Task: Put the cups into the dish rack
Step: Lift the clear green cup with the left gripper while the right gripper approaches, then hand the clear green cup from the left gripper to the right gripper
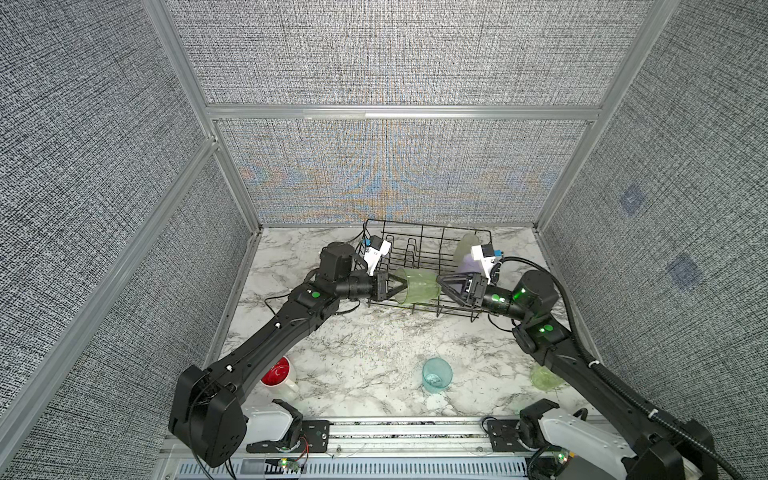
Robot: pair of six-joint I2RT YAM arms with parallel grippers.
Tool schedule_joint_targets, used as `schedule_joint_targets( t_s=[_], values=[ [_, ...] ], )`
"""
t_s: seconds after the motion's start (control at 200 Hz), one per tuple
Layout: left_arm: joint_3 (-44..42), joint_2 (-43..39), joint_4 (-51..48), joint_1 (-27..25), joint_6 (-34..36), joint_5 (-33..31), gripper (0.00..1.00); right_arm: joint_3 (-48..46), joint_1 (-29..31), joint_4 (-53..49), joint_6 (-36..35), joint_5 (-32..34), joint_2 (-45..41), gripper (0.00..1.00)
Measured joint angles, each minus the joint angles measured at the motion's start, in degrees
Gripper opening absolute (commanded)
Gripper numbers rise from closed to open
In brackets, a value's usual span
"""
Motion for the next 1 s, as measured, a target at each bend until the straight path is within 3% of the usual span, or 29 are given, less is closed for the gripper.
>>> schedule_joint_targets(
  t_s=[0.325, 0.72, 0.86, 1.0],
  values=[
    [-2.47, 2.8, 12.63, 0.5, -8.48, 2.32, 0.0, 0.35, 1.92, 6.1, 3.13, 4.87, 3.13, 0.97],
    [-0.46, -0.68, 7.63, 0.28, -4.24, 1.38, 0.0, 0.31, 2.62, -3.43, 2.71, 10.38, -0.52, 0.98],
    [-1.77, -0.83, 7.08, 0.31, -4.26, 0.55, 0.0, 1.27, 2.75, -1.57, 4.9, 8.48, 2.91, 0.98],
    [-1.51, 1.51, 10.23, 0.26, -6.25, 2.34, 0.0, 1.36, 3.52, 7.61, 10.38, 6.29, 7.74, 0.97]
  ],
)
